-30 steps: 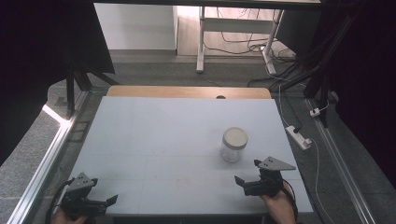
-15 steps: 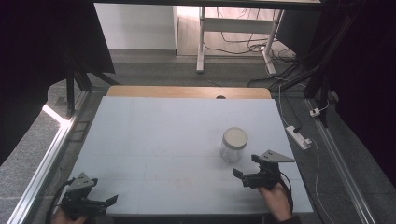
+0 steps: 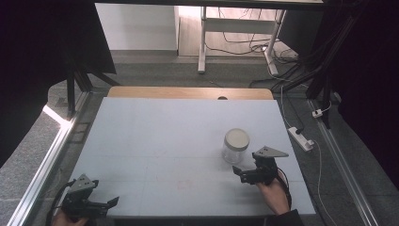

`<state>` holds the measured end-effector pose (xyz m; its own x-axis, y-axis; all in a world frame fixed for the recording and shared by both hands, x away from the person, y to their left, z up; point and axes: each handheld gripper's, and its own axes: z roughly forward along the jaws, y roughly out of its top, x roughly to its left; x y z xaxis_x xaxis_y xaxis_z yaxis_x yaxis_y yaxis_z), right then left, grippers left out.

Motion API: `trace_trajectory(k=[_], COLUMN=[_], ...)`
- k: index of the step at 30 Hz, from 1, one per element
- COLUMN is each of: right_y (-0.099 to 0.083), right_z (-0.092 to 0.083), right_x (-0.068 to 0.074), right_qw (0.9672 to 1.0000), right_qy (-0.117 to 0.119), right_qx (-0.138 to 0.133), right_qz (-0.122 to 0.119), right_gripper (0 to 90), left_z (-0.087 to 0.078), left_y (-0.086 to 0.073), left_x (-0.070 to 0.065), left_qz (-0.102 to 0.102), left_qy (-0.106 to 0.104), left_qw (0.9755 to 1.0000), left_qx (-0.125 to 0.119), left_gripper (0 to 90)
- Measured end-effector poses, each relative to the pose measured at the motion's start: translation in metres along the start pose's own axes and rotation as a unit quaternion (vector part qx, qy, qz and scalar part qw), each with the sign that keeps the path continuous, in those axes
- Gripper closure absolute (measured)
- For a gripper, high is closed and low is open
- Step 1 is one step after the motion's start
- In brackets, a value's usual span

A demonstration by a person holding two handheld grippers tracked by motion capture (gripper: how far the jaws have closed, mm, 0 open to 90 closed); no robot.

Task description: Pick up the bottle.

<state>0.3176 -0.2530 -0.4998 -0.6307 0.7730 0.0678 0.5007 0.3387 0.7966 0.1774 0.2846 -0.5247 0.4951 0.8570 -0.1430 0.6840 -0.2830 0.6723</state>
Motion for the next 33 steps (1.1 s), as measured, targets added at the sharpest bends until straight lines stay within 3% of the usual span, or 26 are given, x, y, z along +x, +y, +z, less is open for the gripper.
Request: trace_trajectory(k=[5,13,33], right_y=[0.003,0.011,0.025], right_z=[0.006,0.018,0.043], right_x=[-0.001,-0.003,-0.011], right_qw=[0.9999,0.9996,0.9996], right_qy=[-0.002,-0.015,-0.019], right_qx=[0.011,0.008,-0.003], right_qz=[0.001,-0.023,-0.022], right_gripper=[0.0,0.0,0.0], left_z=[0.0,0.001,0.001], left_y=[0.0,0.001,0.001], left_x=[0.0,0.0,0.0], left_qz=[0.001,0.001,0.002], left_qy=[-0.001,-0.002,-0.004], left_qw=[1.0,1.0,1.0], left_qx=[0.0,0.001,0.001], left_gripper=[0.6,0.6,0.6])
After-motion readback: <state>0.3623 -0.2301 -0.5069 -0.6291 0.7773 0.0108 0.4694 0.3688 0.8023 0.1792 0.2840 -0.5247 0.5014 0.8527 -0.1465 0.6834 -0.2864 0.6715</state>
